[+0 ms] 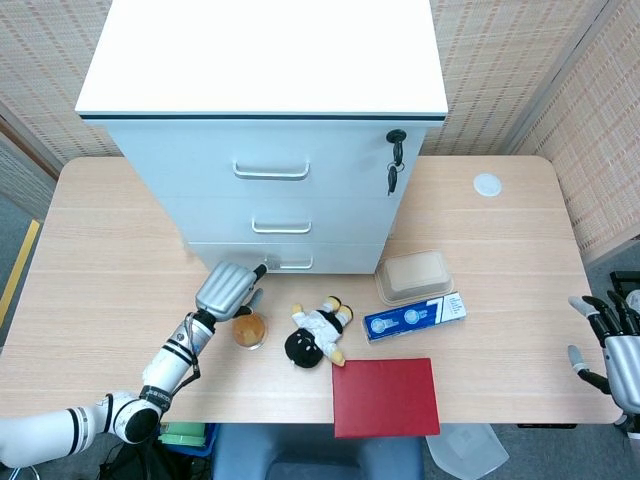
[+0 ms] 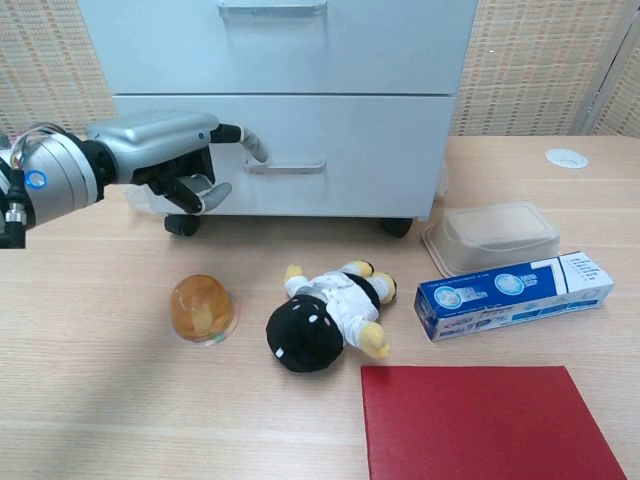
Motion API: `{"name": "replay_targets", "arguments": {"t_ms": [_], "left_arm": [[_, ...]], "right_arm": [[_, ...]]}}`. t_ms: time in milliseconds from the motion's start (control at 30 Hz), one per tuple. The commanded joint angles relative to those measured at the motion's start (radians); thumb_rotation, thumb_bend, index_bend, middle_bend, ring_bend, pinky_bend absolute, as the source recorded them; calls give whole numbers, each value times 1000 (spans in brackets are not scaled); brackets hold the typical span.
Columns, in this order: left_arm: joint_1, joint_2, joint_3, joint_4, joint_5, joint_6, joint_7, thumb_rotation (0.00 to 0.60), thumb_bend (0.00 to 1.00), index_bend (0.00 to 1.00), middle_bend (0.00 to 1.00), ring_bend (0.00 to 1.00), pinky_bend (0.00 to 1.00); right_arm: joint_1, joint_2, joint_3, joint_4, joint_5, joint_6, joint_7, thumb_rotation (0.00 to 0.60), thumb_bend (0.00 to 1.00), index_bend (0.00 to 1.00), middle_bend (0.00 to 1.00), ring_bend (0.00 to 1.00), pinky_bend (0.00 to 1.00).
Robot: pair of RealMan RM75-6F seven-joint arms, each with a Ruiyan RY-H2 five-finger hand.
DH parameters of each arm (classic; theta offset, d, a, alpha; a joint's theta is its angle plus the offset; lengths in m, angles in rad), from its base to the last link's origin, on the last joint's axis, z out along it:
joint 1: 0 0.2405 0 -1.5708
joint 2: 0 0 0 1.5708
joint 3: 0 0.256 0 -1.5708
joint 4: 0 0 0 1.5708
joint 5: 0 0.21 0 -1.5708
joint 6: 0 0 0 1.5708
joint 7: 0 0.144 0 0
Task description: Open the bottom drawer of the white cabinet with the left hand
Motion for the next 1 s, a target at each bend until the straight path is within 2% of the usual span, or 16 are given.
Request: {"name": "replay_targets", "arguments": {"t_ms": [33, 267, 600, 1000], "left_arm": [[-15, -15, -3, 9, -43, 4, 27, 600, 540, 180, 952, 1000, 1000], [-31, -25, -5, 2, -104, 22, 65, 600, 539, 177, 951, 1000, 1000], [-56, -23, 22, -21, -162, 28, 130, 600, 539, 190, 952, 1000, 1000], [-31, 53, 79, -159, -158, 64, 145, 600, 540, 197, 952, 1000, 1000]], "right_arm": [[-2, -1, 0, 4, 2, 0, 5, 600, 343, 183, 178, 127, 170], [-4, -2, 0, 13, 4, -1, 15, 600, 343, 184, 178, 127, 170], [-7, -5, 0, 23, 12, -5, 24, 600, 343, 184, 178, 136, 181], [-9, -10, 0, 29, 9, -5, 26, 600, 343, 183, 178, 136, 183]]}}
